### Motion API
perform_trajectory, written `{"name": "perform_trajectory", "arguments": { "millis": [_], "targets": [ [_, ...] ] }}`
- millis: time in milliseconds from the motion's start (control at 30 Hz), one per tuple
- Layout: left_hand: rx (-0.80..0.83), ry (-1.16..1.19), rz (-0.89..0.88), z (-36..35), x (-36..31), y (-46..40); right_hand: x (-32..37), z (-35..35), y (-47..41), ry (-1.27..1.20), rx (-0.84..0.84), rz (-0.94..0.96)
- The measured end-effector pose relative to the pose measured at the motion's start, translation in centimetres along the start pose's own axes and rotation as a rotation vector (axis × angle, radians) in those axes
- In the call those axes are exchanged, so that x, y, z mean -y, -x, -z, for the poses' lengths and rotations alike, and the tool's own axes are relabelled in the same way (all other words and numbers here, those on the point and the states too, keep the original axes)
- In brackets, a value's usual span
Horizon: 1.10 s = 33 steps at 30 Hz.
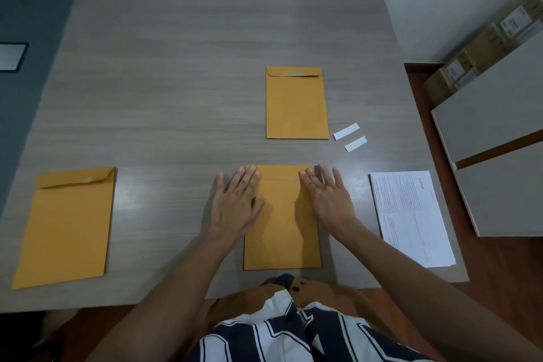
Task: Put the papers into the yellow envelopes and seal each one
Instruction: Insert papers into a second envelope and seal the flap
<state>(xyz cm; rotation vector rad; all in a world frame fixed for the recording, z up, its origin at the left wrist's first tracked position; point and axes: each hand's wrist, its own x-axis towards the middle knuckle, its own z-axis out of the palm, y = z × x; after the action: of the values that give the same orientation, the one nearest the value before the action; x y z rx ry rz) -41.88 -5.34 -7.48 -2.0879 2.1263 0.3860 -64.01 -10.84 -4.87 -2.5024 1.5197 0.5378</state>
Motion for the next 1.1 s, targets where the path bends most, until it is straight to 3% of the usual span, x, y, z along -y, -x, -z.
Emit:
{"name": "perform_trajectory", "arguments": {
  "millis": [133, 200, 333, 833, 967, 1100],
  "targets": [
    [0.009, -0.033, -0.023, 0.0, 0.0, 0.1, 2.3, 0.6, -0.7, -0.089, -0.069, -0.018],
    [0.007, -0.039, -0.028, 0.0, 0.2, 0.0, 3.7, 1.0, -1.4, -0.161, -0.140, 0.098],
    [0.009, -0.056, -0.030, -0.1, 0.1, 0.0, 5.2, 0.5, -2.2, -0.108, -0.059, 0.266],
    [0.049, -0.062, -0.025, -0.4, 0.6, -0.3, -0.8, -1.0, 0.0, -0.103, -0.046, 0.109],
    [-0.156, 0.056, -0.036, 0.3, 0.4, -1.0, -0.7, -0.2, -1.3, -0.112, -0.127, 0.030],
    [-0.199, 0.256, 0.031, 1.6, 0.5, -3.3, -0.7, 1.7, -3.4, -0.285, -0.235, -0.062]
  ]
}}
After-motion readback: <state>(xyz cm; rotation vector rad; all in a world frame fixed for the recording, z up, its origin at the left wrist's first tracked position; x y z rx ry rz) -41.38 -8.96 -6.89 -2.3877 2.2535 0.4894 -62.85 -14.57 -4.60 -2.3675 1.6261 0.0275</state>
